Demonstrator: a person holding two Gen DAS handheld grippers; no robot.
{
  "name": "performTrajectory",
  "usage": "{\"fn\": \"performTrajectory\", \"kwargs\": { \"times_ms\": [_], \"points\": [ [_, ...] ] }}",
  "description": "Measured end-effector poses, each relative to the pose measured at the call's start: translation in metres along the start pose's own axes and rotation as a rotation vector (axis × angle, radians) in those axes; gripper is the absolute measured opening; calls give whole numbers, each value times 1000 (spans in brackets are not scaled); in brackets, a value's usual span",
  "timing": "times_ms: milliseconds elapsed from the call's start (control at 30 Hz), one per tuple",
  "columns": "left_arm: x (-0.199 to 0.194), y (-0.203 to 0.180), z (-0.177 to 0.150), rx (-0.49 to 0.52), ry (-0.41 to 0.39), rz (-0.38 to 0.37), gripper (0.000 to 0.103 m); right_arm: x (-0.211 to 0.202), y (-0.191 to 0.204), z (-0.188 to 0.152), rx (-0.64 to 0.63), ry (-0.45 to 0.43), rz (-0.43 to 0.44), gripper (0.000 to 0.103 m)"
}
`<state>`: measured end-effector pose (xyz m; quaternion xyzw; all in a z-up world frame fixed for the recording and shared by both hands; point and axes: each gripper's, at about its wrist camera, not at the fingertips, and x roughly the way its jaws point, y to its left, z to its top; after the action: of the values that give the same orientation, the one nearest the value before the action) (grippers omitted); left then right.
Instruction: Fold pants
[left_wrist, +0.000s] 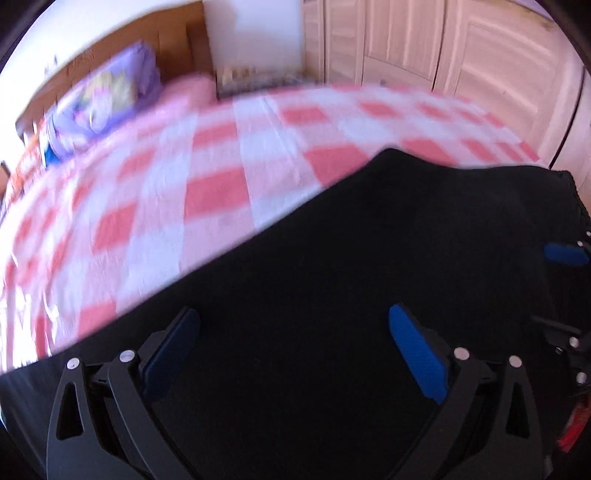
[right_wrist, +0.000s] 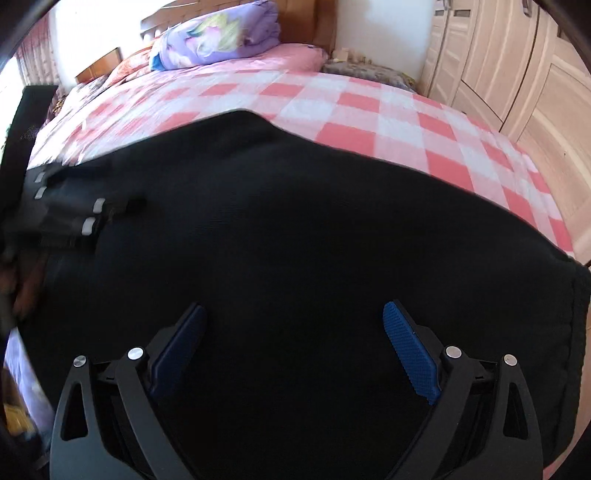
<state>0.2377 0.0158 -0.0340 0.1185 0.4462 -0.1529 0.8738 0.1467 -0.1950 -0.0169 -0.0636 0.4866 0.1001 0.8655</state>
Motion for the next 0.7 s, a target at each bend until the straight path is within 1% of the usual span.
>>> {"fn": "performTrajectory", "kwargs": {
  "times_ms": [133,233,300,333,367,400,433,467,500,533,567,600,633,667,700],
  "points": [
    [8,5,3,-7,-10,15,102,-11,-10,-22,-19,-20,28,93],
    [12,5,4,-11,-14,16,102,-16,-10,-29,-24,-5,24,92],
    [6,4,5,-13,-18,16,102,-20,-6,-24,-30,22,9,92],
    [3,4,6,-13,-20,18,102,-21,-3,-18,-36,27,-16,92],
    [0,4,5,-13,-23,20,102,-26,3,-7,-48,-4,-51,92],
    [-10,1,0,-11,-26,22,102,-28,6,2,-52,-42,-47,93],
    [-10,1,0,-9,-27,26,102,-28,13,17,-47,-82,15,93],
    [-10,1,0,-8,-28,28,102,-23,19,27,-49,-82,71,94],
    [-10,1,0,-9,-27,25,102,-12,27,36,-73,-58,118,94],
    [-9,2,1,-12,-26,21,102,4,37,42,-116,-13,107,94],
    [-9,2,1,-11,-26,22,102,15,41,42,-145,18,67,94],
    [-9,2,1,-11,-26,22,102,25,41,39,-171,40,46,97],
    [-9,2,1,-12,-26,22,102,22,32,35,-148,25,96,98],
    [-9,2,1,-13,-26,21,102,19,26,30,-158,26,111,99],
    [-8,2,1,-13,-26,22,102,14,20,21,-187,28,104,98]
  ]
}}
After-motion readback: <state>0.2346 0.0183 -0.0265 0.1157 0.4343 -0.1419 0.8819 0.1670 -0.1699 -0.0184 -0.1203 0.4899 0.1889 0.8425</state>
